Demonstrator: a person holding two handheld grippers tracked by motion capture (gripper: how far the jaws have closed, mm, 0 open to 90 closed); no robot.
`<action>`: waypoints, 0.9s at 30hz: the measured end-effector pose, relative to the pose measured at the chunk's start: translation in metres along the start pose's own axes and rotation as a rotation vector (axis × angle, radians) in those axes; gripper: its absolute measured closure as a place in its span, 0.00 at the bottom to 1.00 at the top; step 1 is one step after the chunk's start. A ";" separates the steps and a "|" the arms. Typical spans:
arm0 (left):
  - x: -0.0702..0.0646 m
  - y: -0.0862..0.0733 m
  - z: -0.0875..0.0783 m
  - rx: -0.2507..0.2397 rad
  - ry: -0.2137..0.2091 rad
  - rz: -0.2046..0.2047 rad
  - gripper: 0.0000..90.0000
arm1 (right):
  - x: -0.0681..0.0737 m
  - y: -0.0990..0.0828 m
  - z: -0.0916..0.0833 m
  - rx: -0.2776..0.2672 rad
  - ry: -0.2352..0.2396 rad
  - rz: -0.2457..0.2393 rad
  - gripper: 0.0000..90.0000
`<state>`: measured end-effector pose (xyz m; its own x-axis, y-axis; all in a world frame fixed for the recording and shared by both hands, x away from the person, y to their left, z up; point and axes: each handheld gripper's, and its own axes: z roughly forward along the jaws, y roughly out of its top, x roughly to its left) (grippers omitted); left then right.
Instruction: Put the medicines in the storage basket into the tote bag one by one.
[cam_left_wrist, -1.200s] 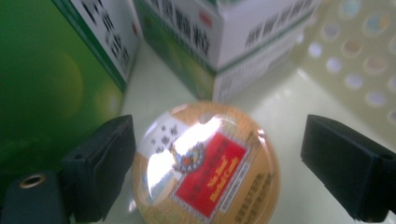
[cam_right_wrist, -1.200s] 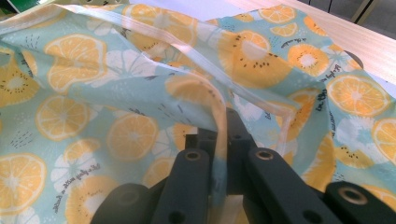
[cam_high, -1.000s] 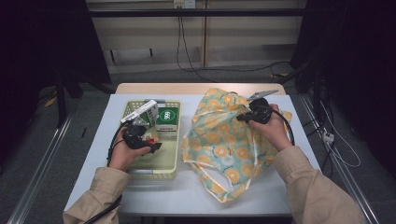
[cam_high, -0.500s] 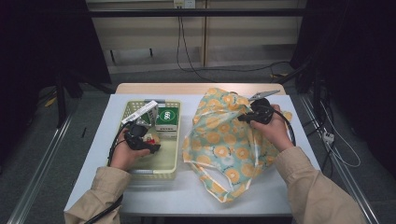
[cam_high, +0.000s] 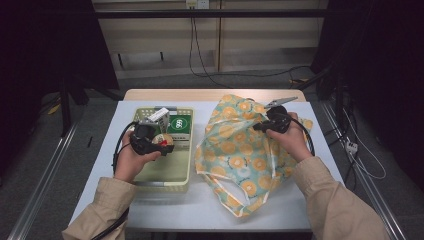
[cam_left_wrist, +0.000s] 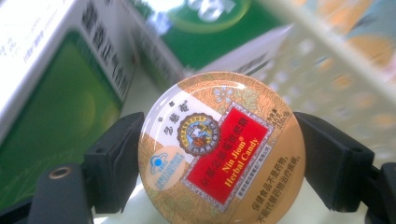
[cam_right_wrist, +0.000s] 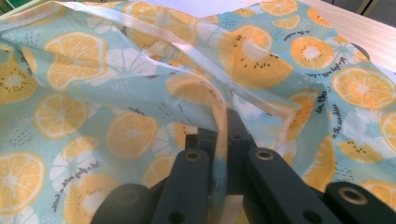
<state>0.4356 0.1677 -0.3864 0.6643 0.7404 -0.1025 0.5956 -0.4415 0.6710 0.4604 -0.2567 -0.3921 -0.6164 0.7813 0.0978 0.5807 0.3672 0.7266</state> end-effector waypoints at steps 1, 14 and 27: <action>-0.003 0.004 -0.004 -0.009 -0.005 0.010 0.23 | 0.000 0.000 0.000 -0.001 0.001 0.005 0.99; -0.081 0.052 -0.021 -0.154 -0.161 0.110 0.23 | -0.006 0.005 0.003 -0.007 -0.007 0.032 0.99; -0.146 0.071 0.051 -0.118 -0.237 0.161 0.23 | -0.011 0.008 0.006 -0.011 0.000 0.042 0.99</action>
<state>0.4041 0.0028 -0.3611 0.8411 0.5207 -0.1466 0.4264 -0.4714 0.7719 0.4755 -0.2593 -0.3912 -0.5912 0.7962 0.1283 0.6002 0.3282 0.7294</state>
